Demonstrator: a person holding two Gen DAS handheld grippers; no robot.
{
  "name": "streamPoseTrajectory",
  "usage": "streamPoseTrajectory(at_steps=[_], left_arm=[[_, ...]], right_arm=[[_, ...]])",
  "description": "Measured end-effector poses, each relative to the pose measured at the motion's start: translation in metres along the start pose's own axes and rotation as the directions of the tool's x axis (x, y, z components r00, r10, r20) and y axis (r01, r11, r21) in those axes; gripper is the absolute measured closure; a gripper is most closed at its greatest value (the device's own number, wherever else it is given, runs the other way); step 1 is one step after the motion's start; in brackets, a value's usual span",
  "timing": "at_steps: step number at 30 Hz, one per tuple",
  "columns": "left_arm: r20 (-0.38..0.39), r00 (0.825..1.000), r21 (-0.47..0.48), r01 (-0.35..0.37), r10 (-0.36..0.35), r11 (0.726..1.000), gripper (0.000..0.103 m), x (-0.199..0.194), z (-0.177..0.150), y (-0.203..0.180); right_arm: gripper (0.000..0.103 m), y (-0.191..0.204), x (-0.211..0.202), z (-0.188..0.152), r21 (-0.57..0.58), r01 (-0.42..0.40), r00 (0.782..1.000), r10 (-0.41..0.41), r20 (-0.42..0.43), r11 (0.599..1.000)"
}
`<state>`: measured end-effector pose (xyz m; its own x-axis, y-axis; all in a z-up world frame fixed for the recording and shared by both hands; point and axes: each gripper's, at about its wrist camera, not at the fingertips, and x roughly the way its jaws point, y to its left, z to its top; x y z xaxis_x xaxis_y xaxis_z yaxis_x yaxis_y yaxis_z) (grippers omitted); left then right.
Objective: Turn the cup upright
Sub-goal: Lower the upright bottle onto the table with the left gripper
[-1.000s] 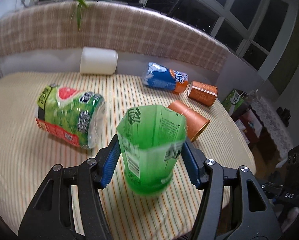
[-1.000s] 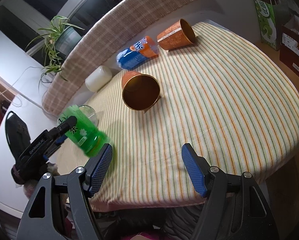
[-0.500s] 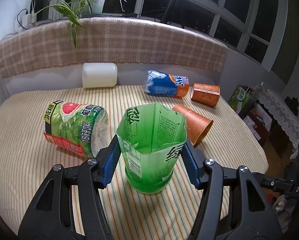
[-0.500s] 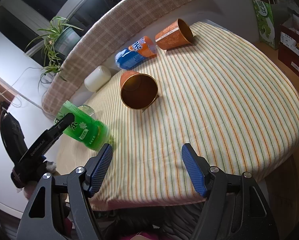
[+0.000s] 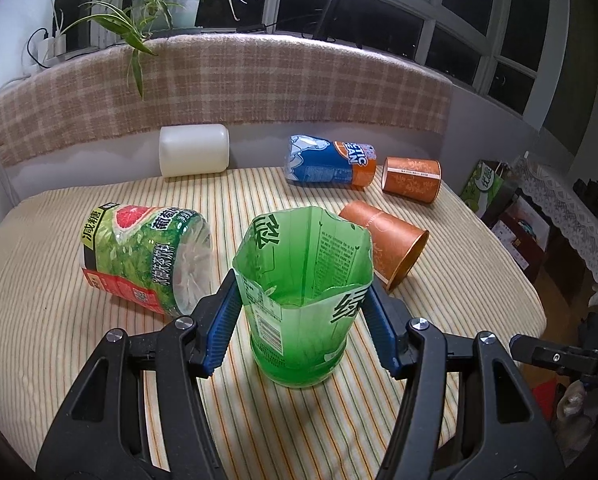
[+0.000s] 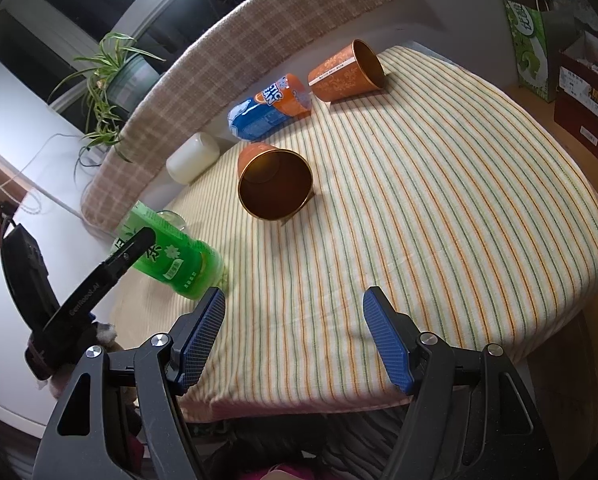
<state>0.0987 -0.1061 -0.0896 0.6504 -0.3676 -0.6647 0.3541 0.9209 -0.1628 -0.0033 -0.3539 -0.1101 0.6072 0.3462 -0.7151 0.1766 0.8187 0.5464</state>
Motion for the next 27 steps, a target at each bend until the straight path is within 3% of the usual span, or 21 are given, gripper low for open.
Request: streamPoseTrajectory(at_steps=[24, 27], left_arm=[[-0.032, 0.999, -0.013, 0.028, -0.028, 1.000, 0.041, 0.0026, -0.0074, -0.0017], [-0.038, 0.999, -0.017, 0.034, -0.034, 0.999, 0.036, 0.0034, -0.0076, -0.0002]], right_arm=[[0.032, 0.0091, 0.0022, 0.0014, -0.016, 0.003, 1.000, -0.003, -0.003, 1.000], [0.032, 0.0089, 0.0023, 0.0012, -0.016, 0.004, 1.000, -0.004, -0.003, 1.000]])
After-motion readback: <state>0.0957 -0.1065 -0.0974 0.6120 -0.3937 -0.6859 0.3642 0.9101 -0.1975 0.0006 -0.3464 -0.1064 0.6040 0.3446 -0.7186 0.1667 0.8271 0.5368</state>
